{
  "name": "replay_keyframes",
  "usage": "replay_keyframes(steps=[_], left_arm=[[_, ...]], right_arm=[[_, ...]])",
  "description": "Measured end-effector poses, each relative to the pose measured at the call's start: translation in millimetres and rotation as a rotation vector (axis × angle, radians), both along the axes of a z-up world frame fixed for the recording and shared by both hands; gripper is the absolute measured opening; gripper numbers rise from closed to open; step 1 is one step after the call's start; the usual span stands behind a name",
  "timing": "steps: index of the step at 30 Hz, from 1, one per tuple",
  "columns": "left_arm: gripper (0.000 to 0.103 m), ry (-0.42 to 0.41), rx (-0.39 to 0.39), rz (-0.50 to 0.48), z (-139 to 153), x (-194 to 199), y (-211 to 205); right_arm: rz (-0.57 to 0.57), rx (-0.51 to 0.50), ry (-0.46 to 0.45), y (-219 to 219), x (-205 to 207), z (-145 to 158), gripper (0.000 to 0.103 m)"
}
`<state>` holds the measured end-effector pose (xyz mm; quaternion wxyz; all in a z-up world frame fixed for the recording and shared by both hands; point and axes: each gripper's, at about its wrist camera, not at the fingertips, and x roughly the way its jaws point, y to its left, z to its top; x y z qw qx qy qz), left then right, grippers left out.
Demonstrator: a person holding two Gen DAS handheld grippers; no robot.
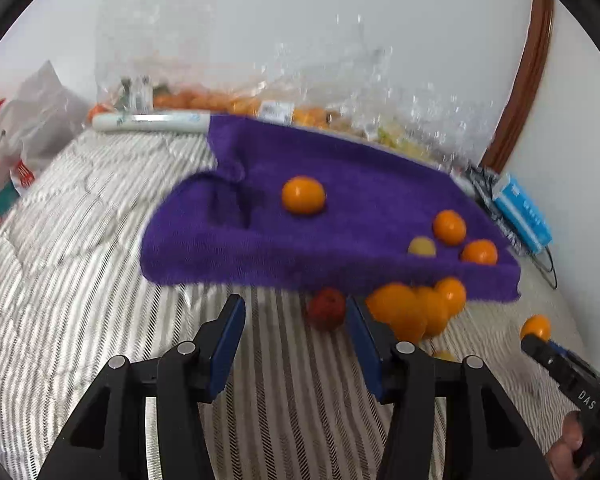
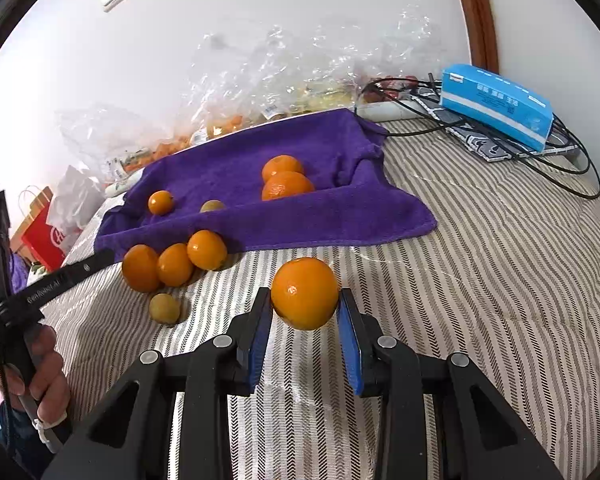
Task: Organize fruits
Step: 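Grasp the small red apple with the left tool while the right tool carries the orange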
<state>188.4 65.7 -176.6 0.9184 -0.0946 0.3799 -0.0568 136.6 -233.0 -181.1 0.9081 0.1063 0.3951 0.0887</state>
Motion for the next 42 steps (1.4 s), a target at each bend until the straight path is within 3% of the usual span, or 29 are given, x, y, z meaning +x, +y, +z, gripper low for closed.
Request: replay_keyframes(steps=[20,40,42], left_arm=[[0.042,0.085,0.18,-0.08,-9,15,-44],[0.041,0.09,0.16,-0.029,-10,21,-44],[0.036,0.087,0.151,-0.023,-10,21,-42]], right_arm=[[0.034,0.01,-0.003,3,-2,0,0.033],[0.05,0.02,-0.01,3,-2,2,0.033],[0.055,0.017,-0.013,4,-2,2,0.033]])
